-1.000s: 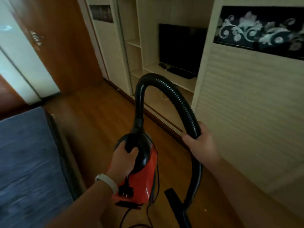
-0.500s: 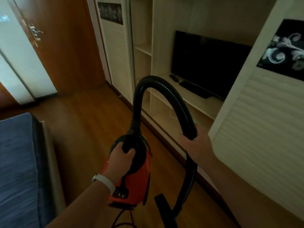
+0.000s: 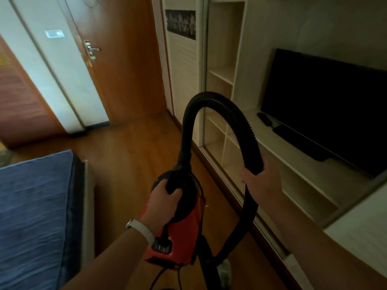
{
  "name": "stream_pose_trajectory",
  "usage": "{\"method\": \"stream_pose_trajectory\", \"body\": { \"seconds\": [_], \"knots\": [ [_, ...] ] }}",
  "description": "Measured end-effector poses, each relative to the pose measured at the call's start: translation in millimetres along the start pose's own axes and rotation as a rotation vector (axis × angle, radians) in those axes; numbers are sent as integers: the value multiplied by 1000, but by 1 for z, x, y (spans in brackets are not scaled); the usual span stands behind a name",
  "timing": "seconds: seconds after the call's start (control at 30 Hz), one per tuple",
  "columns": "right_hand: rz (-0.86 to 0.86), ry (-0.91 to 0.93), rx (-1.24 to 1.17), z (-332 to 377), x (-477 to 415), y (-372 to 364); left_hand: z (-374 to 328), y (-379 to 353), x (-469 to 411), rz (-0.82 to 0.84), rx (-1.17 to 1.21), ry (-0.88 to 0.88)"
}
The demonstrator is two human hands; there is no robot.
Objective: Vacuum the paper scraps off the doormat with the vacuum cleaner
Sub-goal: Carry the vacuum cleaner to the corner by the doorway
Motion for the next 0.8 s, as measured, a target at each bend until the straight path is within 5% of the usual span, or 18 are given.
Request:
{"method": "stream_pose_trajectory", "body": {
  "seconds": [0.33, 0.8],
  "knots": [
    [268, 32, -172, -8, -219, -54, -51, 40, -156, -234, 33, 77],
    [462, 150, -61, 43, -431, -195, -43, 148, -314, -471, 103, 130]
  ]
}}
Point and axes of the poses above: each hand's wrist, its own x-axis away from the middle knuckle, its own y-axis out of the back of the hand, z = x × y, the point moved 1 cm from there along -x, towards the middle knuckle, and after that the axes turned 11 degrees about z, right-handed, at the moved point
